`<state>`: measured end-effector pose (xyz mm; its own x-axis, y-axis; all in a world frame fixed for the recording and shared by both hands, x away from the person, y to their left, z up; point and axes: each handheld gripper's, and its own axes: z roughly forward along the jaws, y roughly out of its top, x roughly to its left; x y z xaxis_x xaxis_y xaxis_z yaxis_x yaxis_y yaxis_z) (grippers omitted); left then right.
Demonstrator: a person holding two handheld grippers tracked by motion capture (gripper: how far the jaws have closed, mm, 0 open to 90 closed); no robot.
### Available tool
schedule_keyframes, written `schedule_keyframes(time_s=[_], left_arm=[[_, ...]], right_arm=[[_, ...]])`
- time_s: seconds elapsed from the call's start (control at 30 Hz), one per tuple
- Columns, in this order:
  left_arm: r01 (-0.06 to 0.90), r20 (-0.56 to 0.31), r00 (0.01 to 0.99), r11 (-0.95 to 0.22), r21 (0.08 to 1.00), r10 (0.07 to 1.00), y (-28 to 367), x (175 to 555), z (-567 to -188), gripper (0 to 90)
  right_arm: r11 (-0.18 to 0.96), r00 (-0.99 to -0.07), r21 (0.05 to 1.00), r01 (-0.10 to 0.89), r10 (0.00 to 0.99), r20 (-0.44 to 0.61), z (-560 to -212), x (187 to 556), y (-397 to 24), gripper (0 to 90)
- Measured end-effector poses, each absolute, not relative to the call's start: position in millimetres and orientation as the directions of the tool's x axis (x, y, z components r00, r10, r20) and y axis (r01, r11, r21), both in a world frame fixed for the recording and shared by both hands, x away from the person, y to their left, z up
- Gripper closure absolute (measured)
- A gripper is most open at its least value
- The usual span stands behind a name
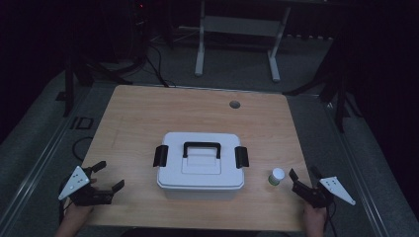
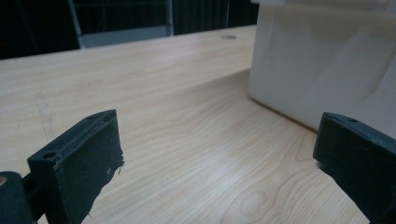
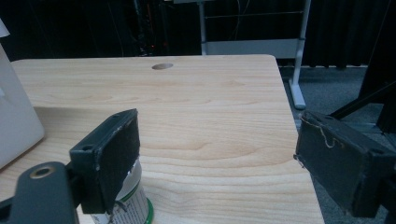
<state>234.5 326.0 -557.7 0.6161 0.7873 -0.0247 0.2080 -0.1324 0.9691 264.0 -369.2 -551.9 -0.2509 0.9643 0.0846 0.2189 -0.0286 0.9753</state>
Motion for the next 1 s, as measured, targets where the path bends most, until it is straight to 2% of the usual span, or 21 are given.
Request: schedule_keyframes(time_s=[0.3,0.33,0.43,0.5,0.63,0.8,0.9,1.0], left_arm=[[0.251,-0.016,0.643,-0.191,0.949,0.766,341.0,235.1,-546.3,0.6],[0.276,0.008,0.675,-0.262,0.925,0.738,342.1,235.5,-543.6,0.6],[0.310,0.042,0.726,-0.381,0.871,0.687,341.4,236.2,-538.5,0.6],[0.321,0.039,0.740,-0.403,0.857,0.671,341.8,236.7,-536.4,0.6],[0.352,0.079,0.778,-0.537,0.766,0.624,343.5,240.8,-521.8,0.6],[0.356,0.147,0.792,-0.644,0.677,0.592,339.2,245.0,-506.0,0.6],[0.383,0.125,0.796,-0.654,0.652,0.592,337.7,248.1,-498.2,0.6],[0.436,0.107,0.806,-0.707,0.557,0.582,328.6,253.7,-489.1,0.6]], right_arm=[[-0.024,-0.247,0.974,0.225,0.966,0.081,-552.2,264.6,-368.8,13.2],[-0.023,-0.246,0.974,0.225,0.966,0.080,-552.2,264.6,-368.6,13.2],[-0.019,-0.246,0.973,0.228,0.966,0.077,-552.3,264.7,-368.3,13.2],[-0.018,-0.245,0.973,0.229,0.966,0.076,-552.4,264.9,-368.2,13.2],[-0.016,-0.247,0.973,0.231,0.966,0.074,-552.5,265.0,-367.9,13.2],[-0.016,-0.247,0.973,0.231,0.966,0.074,-552.5,265.0,-367.9,13.2],[-0.016,-0.247,0.973,0.231,0.966,0.074,-552.5,265.1,-367.9,13.2],[-0.017,-0.247,0.972,0.235,0.966,0.076,-552.6,265.2,-367.9,13.2]])
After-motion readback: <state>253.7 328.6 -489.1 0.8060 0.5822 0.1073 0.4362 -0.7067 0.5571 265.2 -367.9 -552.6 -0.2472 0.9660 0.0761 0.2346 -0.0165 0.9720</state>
